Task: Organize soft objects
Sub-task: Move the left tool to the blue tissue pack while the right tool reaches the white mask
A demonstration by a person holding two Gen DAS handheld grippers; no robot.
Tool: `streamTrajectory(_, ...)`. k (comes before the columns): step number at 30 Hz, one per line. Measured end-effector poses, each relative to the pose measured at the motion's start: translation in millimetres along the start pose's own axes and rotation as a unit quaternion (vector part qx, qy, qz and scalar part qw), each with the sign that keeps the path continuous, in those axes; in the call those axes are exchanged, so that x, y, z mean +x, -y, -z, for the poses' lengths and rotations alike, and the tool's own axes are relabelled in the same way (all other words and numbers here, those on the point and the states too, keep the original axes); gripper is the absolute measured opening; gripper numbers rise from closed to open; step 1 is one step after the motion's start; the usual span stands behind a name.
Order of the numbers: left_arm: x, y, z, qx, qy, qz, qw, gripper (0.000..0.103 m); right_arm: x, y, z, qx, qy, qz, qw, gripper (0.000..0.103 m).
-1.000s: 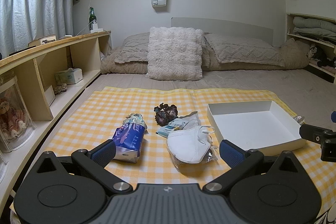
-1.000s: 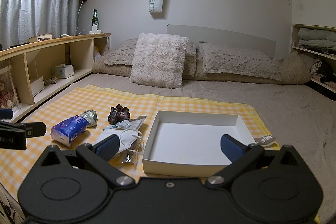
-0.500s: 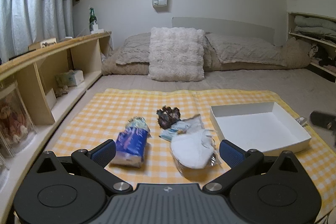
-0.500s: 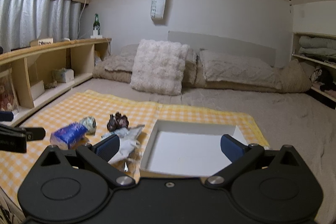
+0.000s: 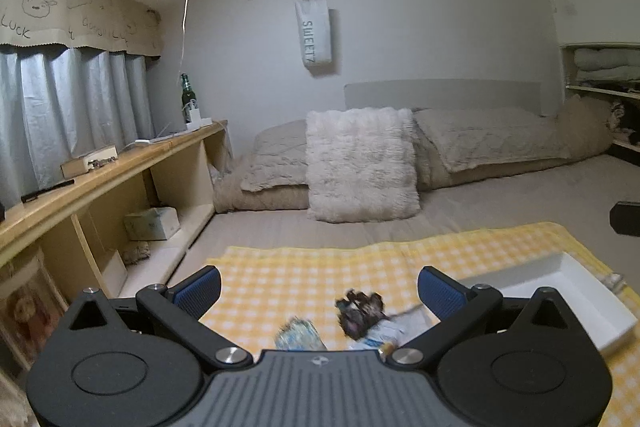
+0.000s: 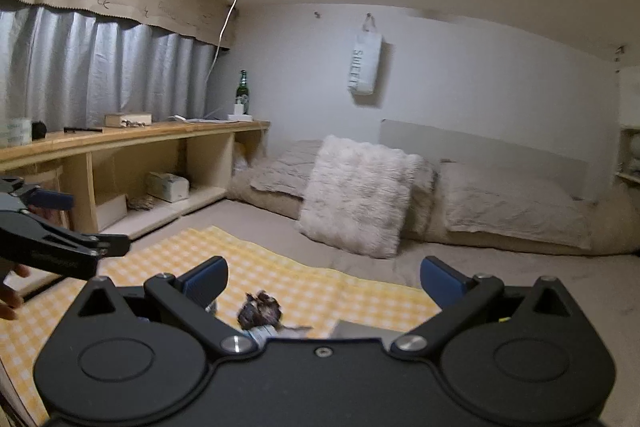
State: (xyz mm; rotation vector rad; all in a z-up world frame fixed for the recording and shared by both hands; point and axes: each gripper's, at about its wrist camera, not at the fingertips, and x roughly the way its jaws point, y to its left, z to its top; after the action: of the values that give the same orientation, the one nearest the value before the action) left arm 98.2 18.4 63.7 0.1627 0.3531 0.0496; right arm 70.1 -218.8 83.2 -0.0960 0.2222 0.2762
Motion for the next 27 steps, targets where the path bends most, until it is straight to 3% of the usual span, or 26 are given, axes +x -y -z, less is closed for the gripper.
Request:
streamTrajectory(5,42.1,-6.5,3.8,-0.008,-0.027,-0.021,0.9994,0.103,47.9,-0.5,5.3,0.033,-0.021,-0.020,0.999,0.103)
streamTrajectory(13,123.3,-20.5,39.1,-0.001,-0.147,-0.025,0.9888,0.103,111.1,-5.4,45.2,0.081,-0.101,-0.037,0.991,0.103)
streamTrajectory(17,153.3,-31.1,59.3,-0.011,-0.200,-0.004,0.9798,0.103,141.2,-14.3,61.0,0.080,-0.157,-0.045,0.983,0.103)
streamTrajectory(22,179.5,-39.7,81.6,-0.034,-0.245,0.014,0.9688,0.103,177.3,-21.3,83.0,0.120,-0.239,-0.079,0.960,0.103)
streamTrajectory(27,197.9,-44.3,98.6,-0.006,-0.273,-0.011,0.9620,0.102,204.8,-39.9,110.2,0.155,-0.319,-0.111,0.928,0.103)
